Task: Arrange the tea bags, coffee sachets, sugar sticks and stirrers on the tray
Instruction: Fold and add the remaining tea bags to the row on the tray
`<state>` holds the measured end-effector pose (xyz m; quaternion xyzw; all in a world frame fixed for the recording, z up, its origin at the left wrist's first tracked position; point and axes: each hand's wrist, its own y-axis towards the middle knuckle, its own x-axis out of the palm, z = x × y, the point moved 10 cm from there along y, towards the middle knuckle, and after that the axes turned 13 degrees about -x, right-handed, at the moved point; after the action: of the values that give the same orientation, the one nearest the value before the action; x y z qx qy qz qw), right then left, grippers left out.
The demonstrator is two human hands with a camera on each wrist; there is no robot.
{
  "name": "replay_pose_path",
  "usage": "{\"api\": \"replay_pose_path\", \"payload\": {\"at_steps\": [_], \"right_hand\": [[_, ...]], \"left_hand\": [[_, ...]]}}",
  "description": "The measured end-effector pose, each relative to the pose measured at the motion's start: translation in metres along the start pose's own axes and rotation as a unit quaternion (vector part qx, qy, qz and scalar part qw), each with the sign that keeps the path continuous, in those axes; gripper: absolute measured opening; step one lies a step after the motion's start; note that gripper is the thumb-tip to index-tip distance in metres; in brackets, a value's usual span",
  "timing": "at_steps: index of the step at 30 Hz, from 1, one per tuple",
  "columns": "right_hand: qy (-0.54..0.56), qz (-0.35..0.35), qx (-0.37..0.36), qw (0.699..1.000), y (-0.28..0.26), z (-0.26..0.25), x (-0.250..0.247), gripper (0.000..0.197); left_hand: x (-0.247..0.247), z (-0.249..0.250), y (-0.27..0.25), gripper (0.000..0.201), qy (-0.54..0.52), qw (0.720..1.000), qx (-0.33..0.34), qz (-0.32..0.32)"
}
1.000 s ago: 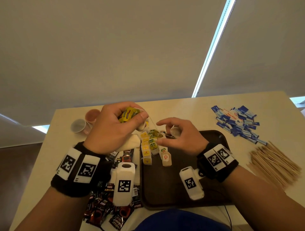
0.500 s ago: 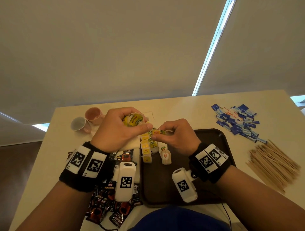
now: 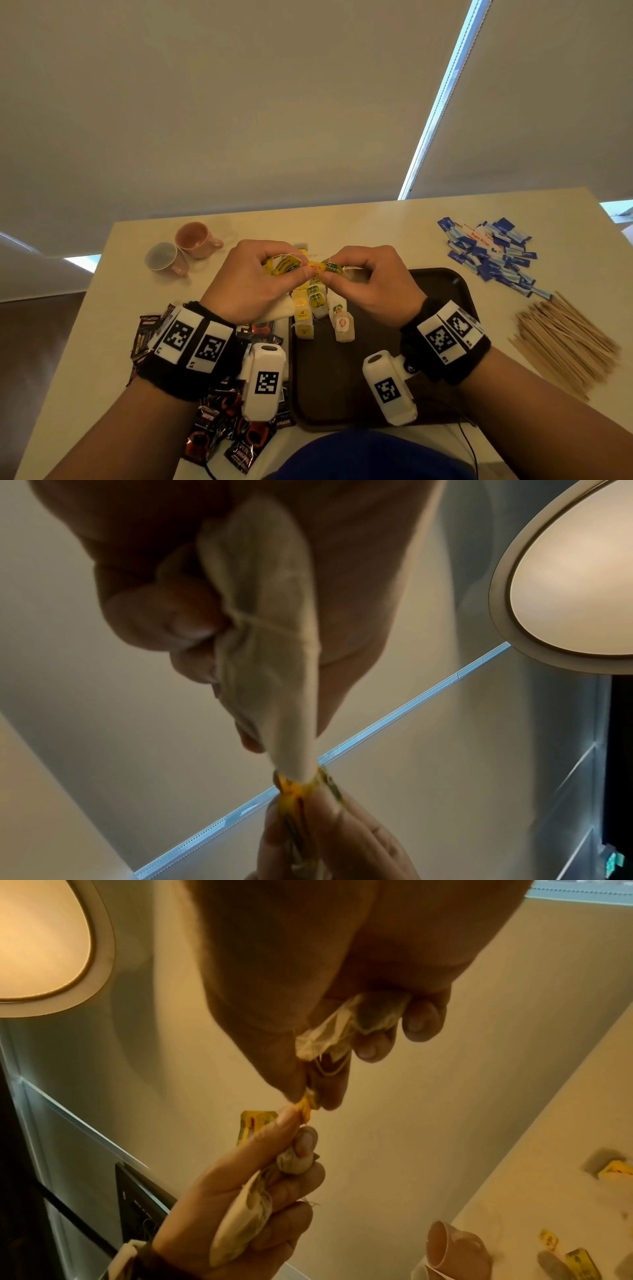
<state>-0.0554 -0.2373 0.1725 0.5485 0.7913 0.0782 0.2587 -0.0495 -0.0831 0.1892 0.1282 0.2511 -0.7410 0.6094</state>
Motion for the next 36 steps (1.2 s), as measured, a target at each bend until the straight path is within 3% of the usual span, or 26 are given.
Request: {"api": "replay_pose_path", "payload": {"at_steps": [12, 19, 25, 36], "right_hand": [[-0.025, -0.001, -0.013, 1.000, 0.000, 0.005, 0.000, 0.025], [-0.027, 0.012, -0.023, 0.999, 0.001, 0.004, -0.002, 0.020], [-0.017, 0.029, -0.011, 0.999, 0.000, 0.002, -0.004, 0.013], [0.058, 0.058, 0.025, 0.996, 0.002, 0.014, -0.008, 0.031]], "left_hand": [[0.000, 0.009, -0.008, 0.014, 0.008, 0.999, 0.018, -0.029], [0.003, 0.016, -0.009, 0.012, 0.010, 0.999, 0.032, -0.036], [0.010, 0.018, -0.010, 0.010, 0.028, 0.999, 0.030, -0.013], [0.004, 0.005, -0.007, 0.011, -0.024, 1.000, -0.006, 0.014]]}}
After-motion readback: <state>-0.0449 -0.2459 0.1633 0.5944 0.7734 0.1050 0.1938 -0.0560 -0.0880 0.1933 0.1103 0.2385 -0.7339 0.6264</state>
